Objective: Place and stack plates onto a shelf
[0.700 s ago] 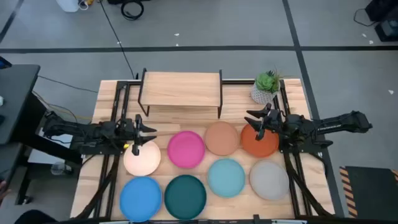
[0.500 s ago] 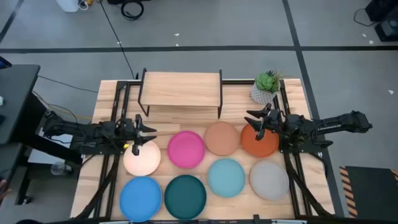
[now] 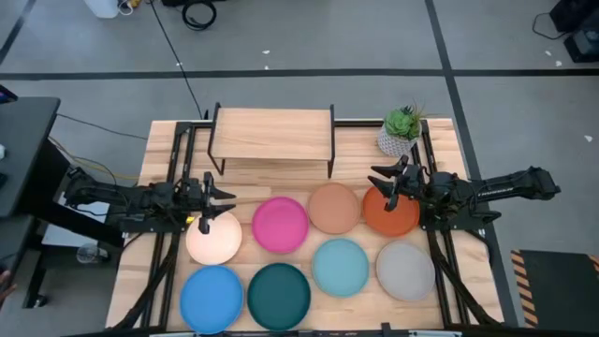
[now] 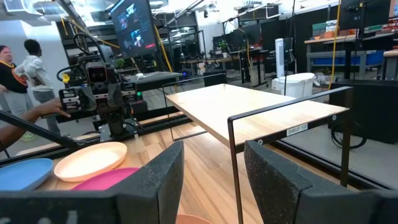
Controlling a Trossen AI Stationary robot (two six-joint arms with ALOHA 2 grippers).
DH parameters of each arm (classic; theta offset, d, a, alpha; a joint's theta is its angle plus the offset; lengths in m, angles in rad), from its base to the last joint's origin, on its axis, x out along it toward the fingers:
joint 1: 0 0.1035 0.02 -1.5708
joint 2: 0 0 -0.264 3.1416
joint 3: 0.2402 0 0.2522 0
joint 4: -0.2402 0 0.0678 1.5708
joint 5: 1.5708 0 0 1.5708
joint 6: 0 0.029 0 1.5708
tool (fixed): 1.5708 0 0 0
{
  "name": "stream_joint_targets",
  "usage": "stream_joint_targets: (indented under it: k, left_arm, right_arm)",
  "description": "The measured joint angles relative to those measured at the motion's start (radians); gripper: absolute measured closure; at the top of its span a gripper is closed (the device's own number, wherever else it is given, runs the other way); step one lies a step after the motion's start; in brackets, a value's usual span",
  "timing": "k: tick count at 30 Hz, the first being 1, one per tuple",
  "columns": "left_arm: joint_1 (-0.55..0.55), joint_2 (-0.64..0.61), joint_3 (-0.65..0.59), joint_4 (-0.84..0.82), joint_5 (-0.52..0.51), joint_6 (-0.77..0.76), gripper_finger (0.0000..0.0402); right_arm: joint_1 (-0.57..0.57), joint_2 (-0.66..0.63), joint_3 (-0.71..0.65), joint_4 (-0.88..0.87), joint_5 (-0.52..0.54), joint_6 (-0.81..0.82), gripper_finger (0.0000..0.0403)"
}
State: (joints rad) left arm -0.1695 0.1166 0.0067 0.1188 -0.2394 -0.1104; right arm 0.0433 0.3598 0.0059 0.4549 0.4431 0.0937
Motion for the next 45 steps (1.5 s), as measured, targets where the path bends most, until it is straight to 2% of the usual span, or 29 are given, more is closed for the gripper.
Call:
stream_joint_targets:
  k: [45]
  left_arm:
    - [0.000, 0.000, 0.000, 0.000, 0.000, 0.000, 0.0260]
  right_arm:
    - [0.000, 0.000, 0.000, 0.000, 0.000, 0.000, 0.0227]
